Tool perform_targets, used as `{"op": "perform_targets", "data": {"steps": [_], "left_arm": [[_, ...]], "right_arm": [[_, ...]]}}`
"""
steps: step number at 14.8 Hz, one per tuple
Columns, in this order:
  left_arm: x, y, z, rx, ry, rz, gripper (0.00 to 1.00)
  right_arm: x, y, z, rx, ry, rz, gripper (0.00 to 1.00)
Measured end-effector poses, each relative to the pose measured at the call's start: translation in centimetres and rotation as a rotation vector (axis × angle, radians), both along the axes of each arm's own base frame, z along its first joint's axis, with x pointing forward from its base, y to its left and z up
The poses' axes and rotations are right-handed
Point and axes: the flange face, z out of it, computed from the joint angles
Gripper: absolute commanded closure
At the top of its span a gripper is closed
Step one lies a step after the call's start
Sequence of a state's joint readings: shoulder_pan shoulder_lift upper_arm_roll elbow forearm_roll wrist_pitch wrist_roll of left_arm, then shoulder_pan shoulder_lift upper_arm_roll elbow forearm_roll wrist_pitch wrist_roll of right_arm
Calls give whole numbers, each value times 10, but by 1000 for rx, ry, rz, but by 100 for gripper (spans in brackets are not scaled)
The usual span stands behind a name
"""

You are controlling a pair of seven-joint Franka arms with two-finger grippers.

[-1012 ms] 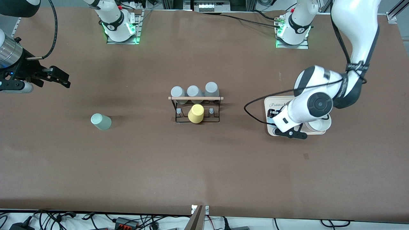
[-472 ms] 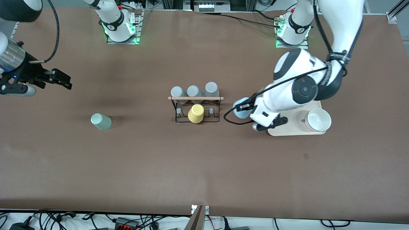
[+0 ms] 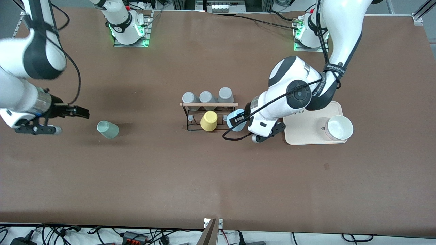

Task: Hang scattered cups on rack with three cups
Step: 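Bring the blue cup to the rack while the right gripper reaches the teal cup, then hang the blue cup beside the yellow cup and open the left gripper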

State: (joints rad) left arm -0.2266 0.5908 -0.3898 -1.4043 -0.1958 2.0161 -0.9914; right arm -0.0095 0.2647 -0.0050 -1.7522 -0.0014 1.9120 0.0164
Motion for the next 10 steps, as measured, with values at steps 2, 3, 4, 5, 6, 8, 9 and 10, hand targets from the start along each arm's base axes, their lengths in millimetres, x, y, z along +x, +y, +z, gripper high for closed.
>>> {"op": "perform_targets", "data": {"steps": [2, 3, 4, 5, 6, 8, 9, 10], "left_arm": [[-4, -9, -3, 0, 6, 12, 99], [-7, -14, -4, 0, 8, 7, 99], [-11, -21, -5, 1, 9, -3, 99], [-15, -27, -6, 2, 9, -14, 99], [-19, -33, -8, 10, 7, -28, 99], [-24, -40, -20, 58, -12, -63, 99], [-26, -44, -29, 77, -14, -81, 99], [-29, -49, -38, 94, -14, -98, 98]], "right_arm": [[2, -7, -40, 0, -3, 3, 0], [2, -9, -59, 1, -2, 2, 0], [0, -10, -76, 1, 3, 1, 0], [-2, -10, -91, 1, 8, 1, 0], [-4, -10, -104, 1, 12, 2, 0], [-7, -10, -125, 2, 19, 5, 0], [-9, -10, -134, 2, 19, 9, 0], [-10, -10, -142, 2, 17, 12, 0]]}}
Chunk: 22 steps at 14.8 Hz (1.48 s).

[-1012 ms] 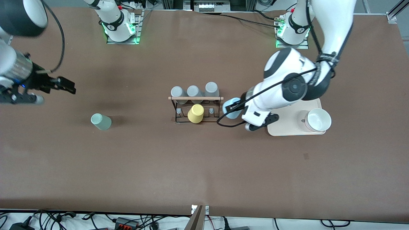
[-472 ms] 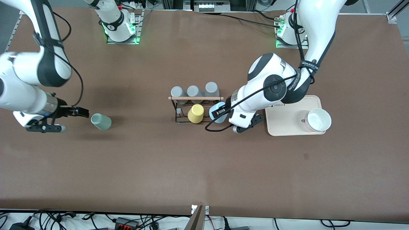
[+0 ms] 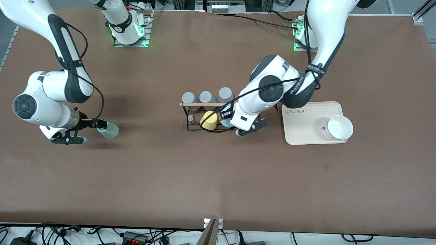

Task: Hang scattered cups on rack with three cups
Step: 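Hang the blue cup beside the yellow cup and open the left gripper, then withdraw the left gripper while the right gripper grasps the teal cup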

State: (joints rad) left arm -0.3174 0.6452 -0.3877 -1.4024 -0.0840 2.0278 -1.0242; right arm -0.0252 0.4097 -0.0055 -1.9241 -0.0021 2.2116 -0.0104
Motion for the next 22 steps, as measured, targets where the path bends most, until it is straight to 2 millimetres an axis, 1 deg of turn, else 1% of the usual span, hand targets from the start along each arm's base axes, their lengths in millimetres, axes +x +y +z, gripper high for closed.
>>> {"op": "perform_targets", "data": {"steps": [2, 3, 4, 5, 6, 8, 9, 10, 11, 12, 13, 14, 15, 17, 19, 20, 21, 22], "left_arm": [[-2, -4, -15, 20, 6, -17, 97], [-3, -4, -21, 25, 11, -19, 92], [-2, -4, -26, 27, 13, -19, 71], [-2, -4, -27, 26, 13, -18, 16], [-1, -4, -28, 26, 12, -16, 0], [8, 5, -25, 22, 8, 2, 0], [15, 13, -19, 16, 0, 18, 0], [24, 23, -10, 9, -14, 37, 0], [34, 36, 4, 6, -28, 57, 0], [42, 54, 21, 14, -30, 77, 0], [50, 78, 41, 27, -32, 95, 0], [58, 108, 63, 41, -41, 94, 0], [64, 141, 85, 55, -51, 65, 0], [68, 211, 123, 79, -60, -44, 0], [67, 272, 157, 105, -88, -159, 0], [61, 296, 174, 116, -94, -211, 0], [53, 313, 190, 131, -89, -252, 0], [45, 324, 201, 161, -81, -279, 0]], "right_arm": [[-6, 1, -13, 1, -5, 7, 0], [-9, 2, -18, 1, -7, 10, 0], [-11, 2, -22, 2, -11, 11, 0], [-14, 3, -26, 2, -17, 13, 0], [-16, 4, -29, 2, -21, 15, 0], [-18, 7, -32, 3, -22, 19, 0], [-18, 7, -32, 4, -22, 21, 9], [-18, 8, -32, 4, -23, 22, 20], [-18, 9, -32, 5, -23, 24, 31], [-18, 9, -33, 5, -23, 24, 43], [-18, 9, -32, 5, -24, 25, 52], [-17, 10, -30, 5, -28, 26, 59], [-17, 10, -30, 5, -29, 27, 62], [-17, 11, -30, 6, -31, 33, 64], [-11, 16, -22, 7, -49, 48, 64], [-5, 26, -13, 8, -58, 64, 64], [1, 42, 1, 9, -55, 79, 64], [9, 60, 20, 7, -47, 78, 64]]}}
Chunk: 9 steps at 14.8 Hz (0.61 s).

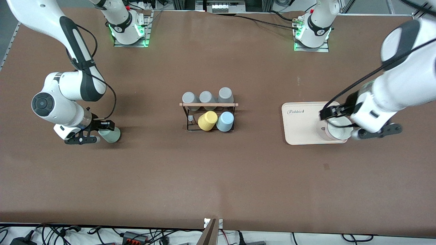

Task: Hang scattered cups on rack with three cups
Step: 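Withdraw the left gripper while the right gripper grasps the teal cup, then lift the teal cup with the right gripper and carry it to the rack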

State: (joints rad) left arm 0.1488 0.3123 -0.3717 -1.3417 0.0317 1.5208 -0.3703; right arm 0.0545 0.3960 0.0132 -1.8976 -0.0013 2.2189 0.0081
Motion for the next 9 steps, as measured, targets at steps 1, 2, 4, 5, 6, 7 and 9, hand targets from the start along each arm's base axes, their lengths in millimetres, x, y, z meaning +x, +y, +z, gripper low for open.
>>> {"op": "perform_targets", "data": {"steps": [1, 2, 4, 5, 6, 7, 9], "left_arm": [[-7, 5, 6, 34, 6, -12, 0], [-14, 5, 6, 60, 11, -22, 0], [-31, -6, -4, 87, 8, -45, 0], [-39, -10, -10, 95, 6, -54, 0], [-44, -12, -13, 101, 4, -60, 0], [-47, -13, -12, 103, 2, -70, 0], [-48, -12, -8, 103, -11, -83, 0]], "right_arm": [[7, 20, 22, -3, 4, -4, 64], [13, 40, 45, -5, 4, -6, 64], [18, 81, 88, -8, 5, -25, 64], [18, 102, 105, -7, 7, -42, 64], [17, 123, 120, 2, 6, -57, 64], [14, 145, 134, 17, 2, -74, 64], [7, 183, 151, 47, -1, -106, 64]]}}
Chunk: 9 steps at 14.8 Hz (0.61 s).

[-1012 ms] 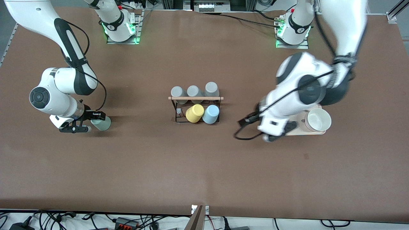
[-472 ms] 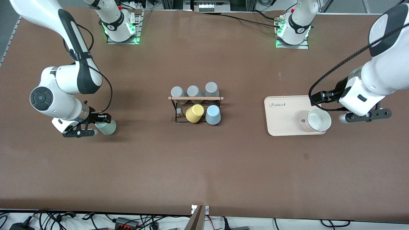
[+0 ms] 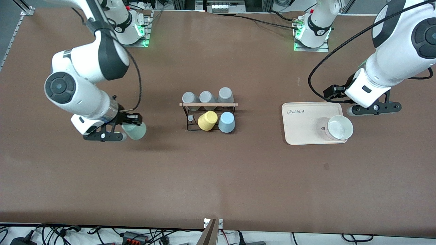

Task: Hang scattered cups on rack with three cups
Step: 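Lift the teal cup with the right gripper and carry it to the rack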

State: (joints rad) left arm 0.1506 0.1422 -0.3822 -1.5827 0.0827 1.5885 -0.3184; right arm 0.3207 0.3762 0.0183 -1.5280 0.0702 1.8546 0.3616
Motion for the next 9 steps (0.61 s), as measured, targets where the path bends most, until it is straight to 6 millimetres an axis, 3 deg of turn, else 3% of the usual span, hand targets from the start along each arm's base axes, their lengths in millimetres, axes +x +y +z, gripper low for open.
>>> {"op": "perform_targets", "data": {"steps": [6, 9], "left_arm": [[4, 22, 7, -8, -8, -51, 0], [5, 29, 7, -9, -6, -48, 0]], "right_arm": [[-33, 110, -10, -5, 7, -69, 64], [-39, 145, -17, -6, 5, -100, 64]]}}
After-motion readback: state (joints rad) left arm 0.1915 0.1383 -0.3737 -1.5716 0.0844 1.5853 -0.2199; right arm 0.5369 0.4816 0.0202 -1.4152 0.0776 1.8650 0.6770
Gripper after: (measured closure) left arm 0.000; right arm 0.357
